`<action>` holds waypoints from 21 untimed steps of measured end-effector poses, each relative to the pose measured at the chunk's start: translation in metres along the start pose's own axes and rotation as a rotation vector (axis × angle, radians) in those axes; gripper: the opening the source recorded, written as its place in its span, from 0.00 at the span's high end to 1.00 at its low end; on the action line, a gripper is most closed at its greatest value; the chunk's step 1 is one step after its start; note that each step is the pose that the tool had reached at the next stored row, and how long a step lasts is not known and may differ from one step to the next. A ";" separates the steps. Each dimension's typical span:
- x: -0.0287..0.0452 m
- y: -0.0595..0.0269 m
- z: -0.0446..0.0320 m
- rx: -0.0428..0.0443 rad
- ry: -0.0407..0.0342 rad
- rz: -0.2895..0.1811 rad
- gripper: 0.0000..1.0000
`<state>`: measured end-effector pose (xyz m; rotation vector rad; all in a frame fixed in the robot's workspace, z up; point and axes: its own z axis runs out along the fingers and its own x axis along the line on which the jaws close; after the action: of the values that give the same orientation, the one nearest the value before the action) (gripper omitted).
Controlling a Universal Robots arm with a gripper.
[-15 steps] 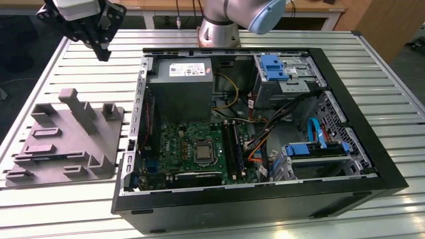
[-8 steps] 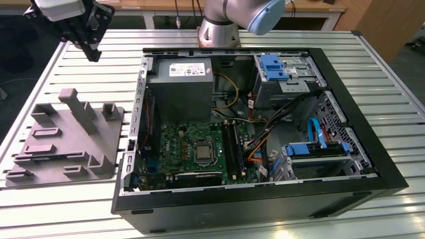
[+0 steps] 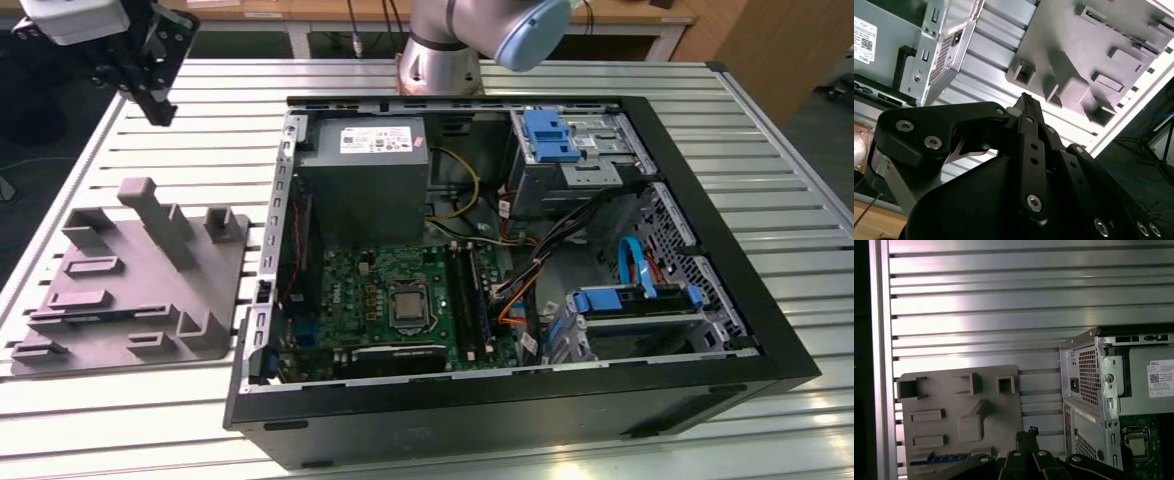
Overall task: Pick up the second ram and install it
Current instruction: 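Reach for the second ram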
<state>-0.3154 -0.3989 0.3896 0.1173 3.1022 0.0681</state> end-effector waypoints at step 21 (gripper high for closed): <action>0.0570 -0.0044 0.0021 0.0000 -0.0004 0.000 0.90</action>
<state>-0.3724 -0.3989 0.3853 0.1173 3.1018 0.0681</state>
